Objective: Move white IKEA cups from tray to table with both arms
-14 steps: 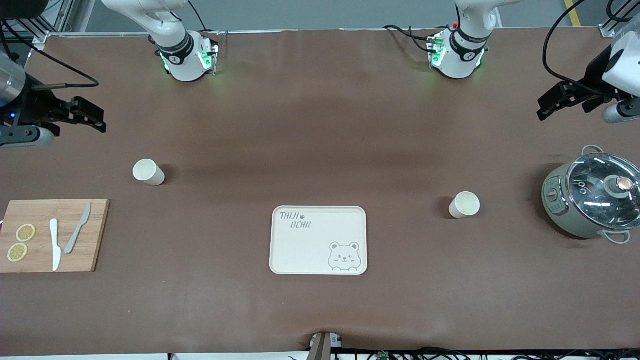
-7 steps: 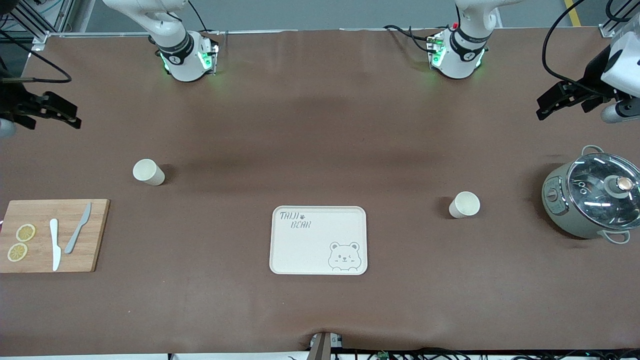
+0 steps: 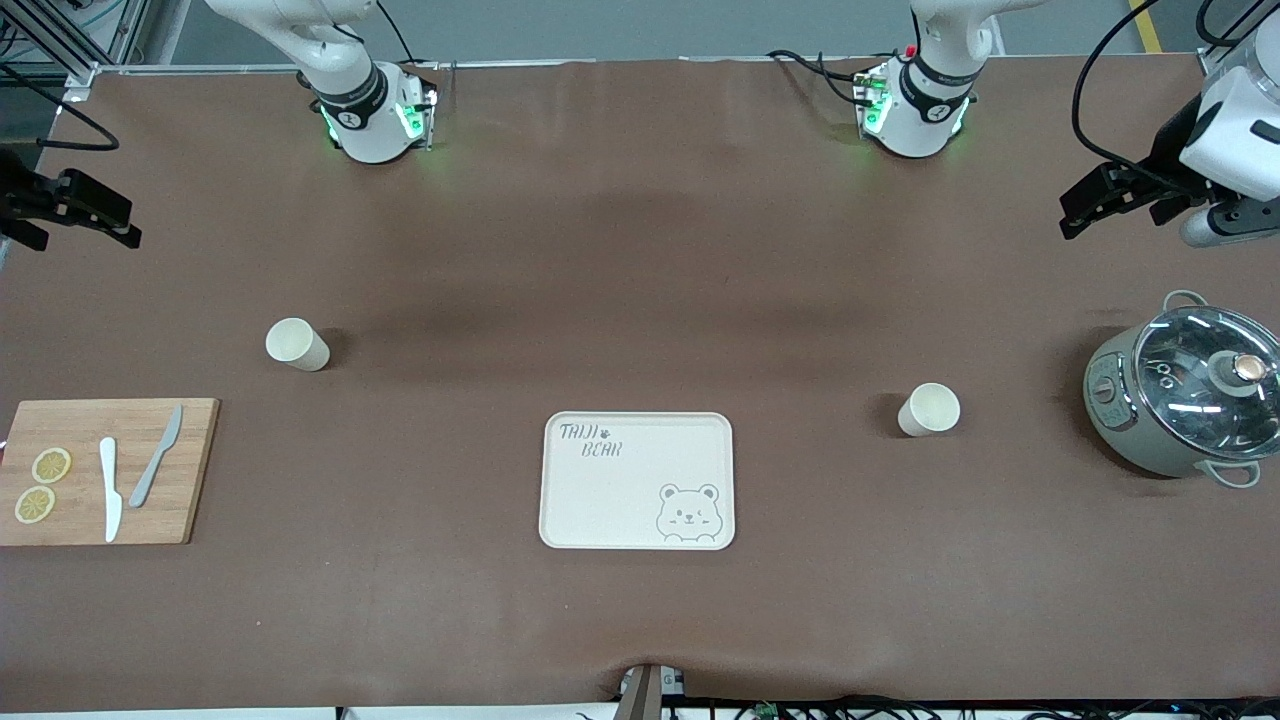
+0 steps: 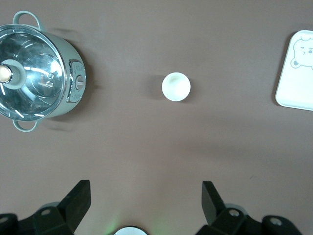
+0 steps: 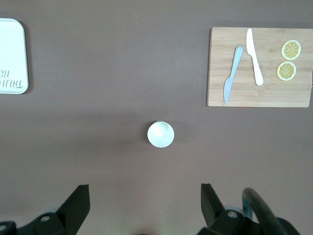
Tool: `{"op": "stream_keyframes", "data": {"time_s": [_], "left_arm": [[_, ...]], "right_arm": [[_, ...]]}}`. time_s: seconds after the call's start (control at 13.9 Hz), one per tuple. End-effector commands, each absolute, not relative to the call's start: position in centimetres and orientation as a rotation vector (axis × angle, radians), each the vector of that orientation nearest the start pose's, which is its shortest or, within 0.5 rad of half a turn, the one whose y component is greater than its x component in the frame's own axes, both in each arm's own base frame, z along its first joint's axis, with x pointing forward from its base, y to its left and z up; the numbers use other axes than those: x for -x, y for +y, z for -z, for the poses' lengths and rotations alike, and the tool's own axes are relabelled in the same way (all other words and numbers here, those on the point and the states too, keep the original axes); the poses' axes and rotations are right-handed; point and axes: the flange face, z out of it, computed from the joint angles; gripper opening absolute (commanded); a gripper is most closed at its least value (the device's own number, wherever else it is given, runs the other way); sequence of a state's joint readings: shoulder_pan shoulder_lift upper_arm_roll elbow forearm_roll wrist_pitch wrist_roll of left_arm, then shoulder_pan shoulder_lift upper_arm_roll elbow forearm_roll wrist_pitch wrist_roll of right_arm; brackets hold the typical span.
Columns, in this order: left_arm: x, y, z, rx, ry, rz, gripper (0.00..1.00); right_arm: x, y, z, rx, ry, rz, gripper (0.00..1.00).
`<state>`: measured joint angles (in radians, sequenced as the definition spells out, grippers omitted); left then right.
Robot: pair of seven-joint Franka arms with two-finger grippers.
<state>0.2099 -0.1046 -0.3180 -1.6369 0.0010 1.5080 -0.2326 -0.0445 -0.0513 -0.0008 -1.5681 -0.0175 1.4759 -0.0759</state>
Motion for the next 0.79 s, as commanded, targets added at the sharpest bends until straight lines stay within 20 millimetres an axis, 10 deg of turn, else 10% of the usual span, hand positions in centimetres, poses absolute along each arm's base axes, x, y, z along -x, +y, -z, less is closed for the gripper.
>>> {"op": "stream_keyframes", "data": {"time_s": [0.0, 0.72], "left_arm": [[-50.0, -7.3, -64.7, 3.109, -0.147, -0.039, 1.0], [-50.6, -4.5, -67.3, 3.13, -0.126, 0.007, 1.0]], "right_arm": [[-52.3, -2.9, -65.0, 3.172, -0.047, -0.069, 1.0], [-51.9, -2.1, -64.7, 3.158, 0.071, -0.119, 1.0]]}}
